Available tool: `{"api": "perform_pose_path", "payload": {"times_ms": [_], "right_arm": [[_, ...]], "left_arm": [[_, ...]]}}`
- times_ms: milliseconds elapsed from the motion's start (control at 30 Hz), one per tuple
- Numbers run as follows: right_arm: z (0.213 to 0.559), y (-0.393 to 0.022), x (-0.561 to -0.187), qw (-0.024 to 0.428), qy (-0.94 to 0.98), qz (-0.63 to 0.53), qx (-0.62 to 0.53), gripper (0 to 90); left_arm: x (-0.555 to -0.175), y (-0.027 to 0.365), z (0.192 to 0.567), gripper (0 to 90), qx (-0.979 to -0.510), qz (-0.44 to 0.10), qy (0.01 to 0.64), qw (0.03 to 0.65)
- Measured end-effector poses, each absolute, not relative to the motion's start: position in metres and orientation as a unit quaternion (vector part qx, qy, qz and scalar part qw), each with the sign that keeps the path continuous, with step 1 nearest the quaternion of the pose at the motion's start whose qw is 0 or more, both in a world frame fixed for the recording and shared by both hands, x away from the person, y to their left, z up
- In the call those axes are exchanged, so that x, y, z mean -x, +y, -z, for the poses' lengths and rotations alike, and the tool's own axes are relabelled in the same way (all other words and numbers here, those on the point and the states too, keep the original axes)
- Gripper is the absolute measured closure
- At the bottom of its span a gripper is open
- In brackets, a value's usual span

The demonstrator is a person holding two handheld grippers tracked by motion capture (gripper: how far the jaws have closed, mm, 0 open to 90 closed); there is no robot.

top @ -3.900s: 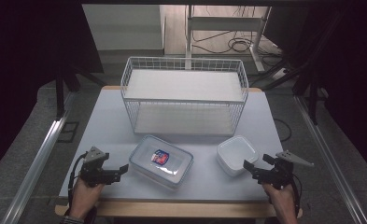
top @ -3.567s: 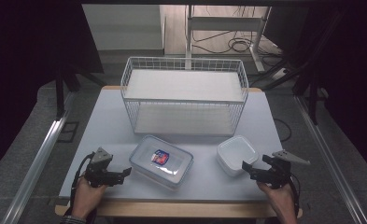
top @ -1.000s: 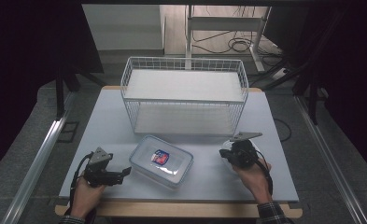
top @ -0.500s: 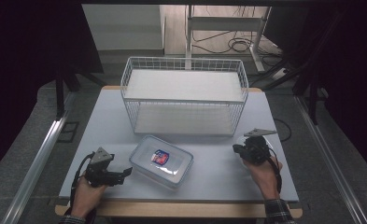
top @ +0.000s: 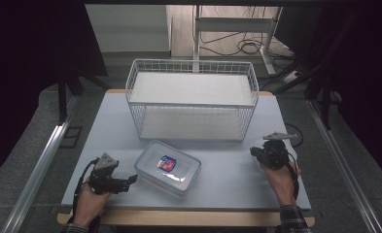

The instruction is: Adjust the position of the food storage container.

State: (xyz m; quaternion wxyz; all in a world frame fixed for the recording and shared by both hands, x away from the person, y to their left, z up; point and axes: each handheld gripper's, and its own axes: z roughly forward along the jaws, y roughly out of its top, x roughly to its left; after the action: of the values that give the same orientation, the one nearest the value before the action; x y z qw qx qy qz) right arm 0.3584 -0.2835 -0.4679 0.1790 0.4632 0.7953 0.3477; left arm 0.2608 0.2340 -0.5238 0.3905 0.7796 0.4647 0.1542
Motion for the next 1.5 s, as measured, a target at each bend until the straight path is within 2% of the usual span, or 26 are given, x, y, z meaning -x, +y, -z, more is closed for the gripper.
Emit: {"api": "perform_pose_path", "payload": {"times_ms": [100, 200, 267, 300, 333, 367, 400, 433, 467, 600, 833, 1500], "right_arm": [[0.464, -0.282, -0.356, 0.184, 0.795, -0.355, -0.456, 84.2], [0.463, -0.279, -0.352, 0.184, 0.797, -0.359, -0.449, 84.0], [0.463, -0.276, -0.35, 0.18, 0.8, -0.362, -0.443, 84.0], [0.463, -0.272, -0.347, 0.179, 0.803, -0.363, -0.438, 84.0], [0.463, -0.272, -0.347, 0.179, 0.803, -0.363, -0.438, 84.0], [0.462, -0.27, -0.346, 0.178, 0.803, -0.365, -0.435, 83.7], [0.462, -0.268, -0.345, 0.175, 0.804, -0.369, -0.433, 83.5], [0.461, -0.264, -0.342, 0.172, 0.807, -0.372, -0.426, 83.3], [0.461, -0.264, -0.342, 0.172, 0.807, -0.372, -0.426, 83.3], [0.462, -0.254, -0.334, 0.159, 0.815, -0.373, -0.414, 82.9], [0.466, -0.233, -0.319, 0.125, 0.828, -0.387, -0.387, 82.6], [0.488, -0.194, -0.292, 0.012, 0.859, -0.378, -0.345, 81.1]], "left_arm": [[-0.261, 0.238, 0.522, 9.1, -0.774, -0.148, 0.47, 0.397], [-0.262, 0.241, 0.52, 17.8, -0.776, -0.149, 0.471, 0.393], [-0.264, 0.242, 0.519, 28.8, -0.777, -0.146, 0.47, 0.393], [-0.266, 0.243, 0.518, 42.6, -0.777, -0.134, 0.467, 0.401], [-0.266, 0.243, 0.518, 49.1, -0.777, -0.134, 0.467, 0.401], [-0.268, 0.244, 0.518, 49.1, -0.776, -0.129, 0.467, 0.404], [-0.27, 0.244, 0.518, 55.0, -0.776, -0.124, 0.466, 0.407], [-0.272, 0.243, 0.518, 66.3, -0.776, -0.121, 0.464, 0.409], [-0.274, 0.243, 0.518, 66.3, -0.777, -0.118, 0.462, 0.41], [-0.285, 0.238, 0.52, 81.3, -0.783, -0.111, 0.456, 0.409], [-0.297, 0.227, 0.525, 88.3, -0.797, -0.108, 0.45, 0.388], [-0.285, 0.195, 0.522, 88.7, -0.811, -0.073, 0.429, 0.391]]}}
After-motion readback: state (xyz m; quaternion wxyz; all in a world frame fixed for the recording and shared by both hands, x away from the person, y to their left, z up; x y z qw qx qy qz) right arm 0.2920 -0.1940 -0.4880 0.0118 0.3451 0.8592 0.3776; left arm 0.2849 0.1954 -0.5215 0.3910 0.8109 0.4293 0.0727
